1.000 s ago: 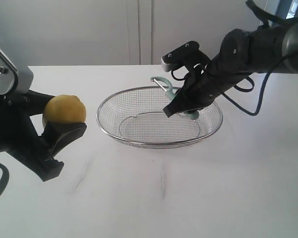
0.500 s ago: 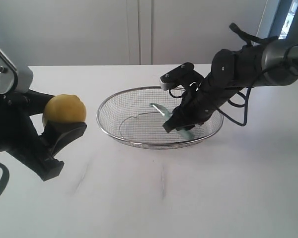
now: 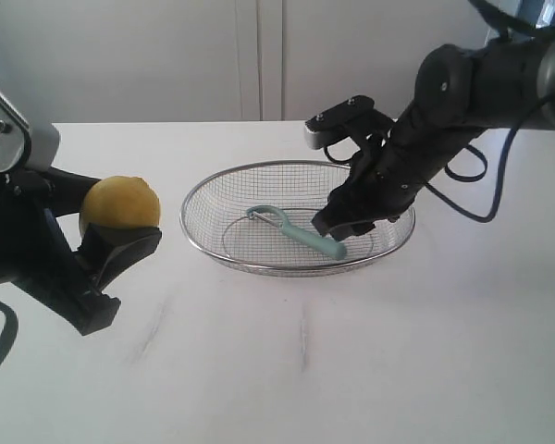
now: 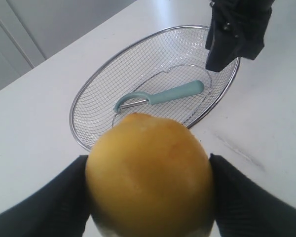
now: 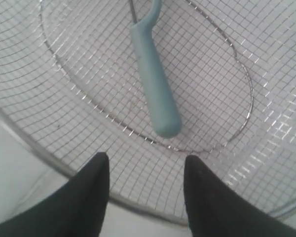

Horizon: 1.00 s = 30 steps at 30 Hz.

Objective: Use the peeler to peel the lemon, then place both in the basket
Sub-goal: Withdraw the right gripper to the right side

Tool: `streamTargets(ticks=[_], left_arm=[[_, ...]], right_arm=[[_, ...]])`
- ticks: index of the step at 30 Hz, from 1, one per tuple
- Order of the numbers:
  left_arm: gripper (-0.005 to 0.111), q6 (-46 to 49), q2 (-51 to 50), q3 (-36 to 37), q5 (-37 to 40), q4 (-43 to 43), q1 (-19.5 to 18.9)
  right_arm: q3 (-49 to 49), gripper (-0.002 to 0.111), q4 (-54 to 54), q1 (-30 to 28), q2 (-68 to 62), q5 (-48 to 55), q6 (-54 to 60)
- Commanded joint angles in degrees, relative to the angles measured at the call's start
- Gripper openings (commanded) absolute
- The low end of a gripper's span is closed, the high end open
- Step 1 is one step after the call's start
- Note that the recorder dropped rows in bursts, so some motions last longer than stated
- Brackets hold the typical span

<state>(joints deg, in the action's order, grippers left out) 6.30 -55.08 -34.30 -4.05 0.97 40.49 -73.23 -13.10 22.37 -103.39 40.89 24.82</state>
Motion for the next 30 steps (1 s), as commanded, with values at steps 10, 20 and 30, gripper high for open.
streamTargets(ticks=[10,20,30], left_arm=[[0.0,-0.5,0.38,-0.34,-0.44,-0.46,0.23],[0.0,-0.5,0.38,-0.34,0.23,-0.46,0.23],[0.0,-0.37,0.38,-0.34,0.65,-0.46,0.23]], right_arm=[[3.6,0.0,-0.22,-0.08,17.01,19.37,-7.33],[10.74,0.0,5.12,-0.08,29.16,22.9,-16.82],[12.82,0.0,6.92,-0.08,33.89,24.16,-18.2]])
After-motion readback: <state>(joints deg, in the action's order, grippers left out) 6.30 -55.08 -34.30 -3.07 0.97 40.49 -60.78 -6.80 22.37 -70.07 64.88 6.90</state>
